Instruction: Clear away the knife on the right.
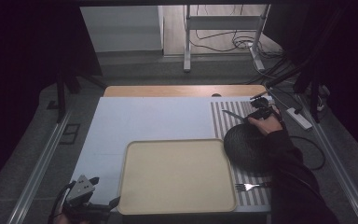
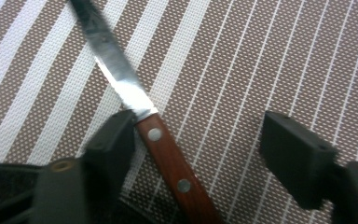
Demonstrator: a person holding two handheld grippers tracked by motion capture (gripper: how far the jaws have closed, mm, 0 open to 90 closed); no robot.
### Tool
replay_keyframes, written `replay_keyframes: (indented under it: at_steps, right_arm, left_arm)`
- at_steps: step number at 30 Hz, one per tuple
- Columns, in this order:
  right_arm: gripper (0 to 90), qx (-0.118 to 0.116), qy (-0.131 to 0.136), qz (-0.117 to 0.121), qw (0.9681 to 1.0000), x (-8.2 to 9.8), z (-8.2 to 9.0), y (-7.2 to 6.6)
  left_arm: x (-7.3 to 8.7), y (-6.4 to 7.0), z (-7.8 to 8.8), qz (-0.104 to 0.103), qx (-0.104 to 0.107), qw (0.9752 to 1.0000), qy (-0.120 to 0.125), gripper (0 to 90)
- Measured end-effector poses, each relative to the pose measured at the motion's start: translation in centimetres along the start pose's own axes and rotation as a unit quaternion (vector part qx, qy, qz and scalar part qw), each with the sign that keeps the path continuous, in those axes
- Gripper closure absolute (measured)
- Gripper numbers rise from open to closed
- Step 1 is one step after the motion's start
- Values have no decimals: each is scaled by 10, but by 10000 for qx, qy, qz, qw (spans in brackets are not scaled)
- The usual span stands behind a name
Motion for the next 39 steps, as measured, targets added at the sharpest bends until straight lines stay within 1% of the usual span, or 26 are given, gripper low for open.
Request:
replay_keyframes:
  at_steps: [1,2,3,4,5,6,8,10,11,12,13,14,18,19,21,22,23,25,26,27,32,36,37,39]
  right_arm:
    - [451,-42,32,78,10000,0,2,0]
    - [555,-65,75,146,9998,0,3,0]
    - [633,-140,100,168,9997,1,4,0]
    - [725,-147,100,241,9996,1,5,0]
    - [750,-180,101,311,9993,2,5,1]
    - [775,-235,125,323,9991,3,6,1]
    - [778,-232,108,323,9992,3,6,3]
    - [780,-144,51,445,9989,4,7,4]
    - [780,-144,51,445,9989,4,7,4]
    - [780,63,29,509,9987,5,8,7]
    - [780,63,29,509,9987,5,8,7]
    - [780,110,26,538,9985,6,9,10]
    - [781,138,15,513,9986,9,12,16]
    - [781,160,48,502,9986,10,13,18]
    - [781,128,85,441,9989,11,16,21]
    - [781,134,109,415,9990,12,21,24]
    - [781,134,109,415,9990,12,21,24]
    - [780,235,129,442,9987,13,25,28]
    - [781,185,201,368,9989,15,29,31]
    - [781,185,201,368,9989,15,29,31]
    - [781,66,334,206,9992,19,39,33]
    - [781,-71,473,128,9988,20,49,29]
    - [780,-133,527,134,9984,21,52,24]
    - [781,-148,537,131,9984,22,53,22]
  left_arm:
    - [0,0,0,-2,0,10000,1,5]
    - [0,0,0,-9,1,10000,1,6]
    - [0,0,0,-9,1,10000,1,6]
    - [0,0,0,-19,1,10000,-5,6]
    - [0,0,0,-21,1,10000,-4,6]
    - [0,0,0,-23,1,10000,-4,6]
    - [0,0,0,-25,1,10000,-6,6]
    - [0,0,0,-25,1,10000,-6,6]
    - [0,0,0,-25,1,10000,-6,6]
    - [0,0,0,-24,2,10000,-4,6]
    - [0,0,0,-25,2,10000,-4,6]
    - [0,0,0,-31,3,10000,-7,6]
    - [0,0,0,-28,3,10000,-3,6]
    - [0,0,0,-25,2,10000,-2,6]
    - [0,0,0,-24,0,10000,-4,6]
    - [0,0,0,-24,-1,10000,-4,6]
    - [0,0,0,-26,-2,10000,-6,6]
    - [0,0,0,-19,-2,10000,0,6]
    - [0,0,0,-15,-2,10000,2,6]
    - [0,0,0,-15,-2,10000,2,6]
    - [0,0,0,-13,-5,10000,-4,6]
    - [0,0,0,-12,-10,10000,-9,6]
    - [0,0,0,-9,-9,10000,-6,6]
    - [0,0,0,-3,-10,10000,-4,6]
Point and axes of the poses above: each handheld gripper's, and its own axes: z roughly backward along the jaws, x roughly out of its underside, y roughly to its right, the point moved 8 cm from there along -z, roughly forward along the jaws, and after that the axes turned 1 degree about -x, right-handed, at the moved point
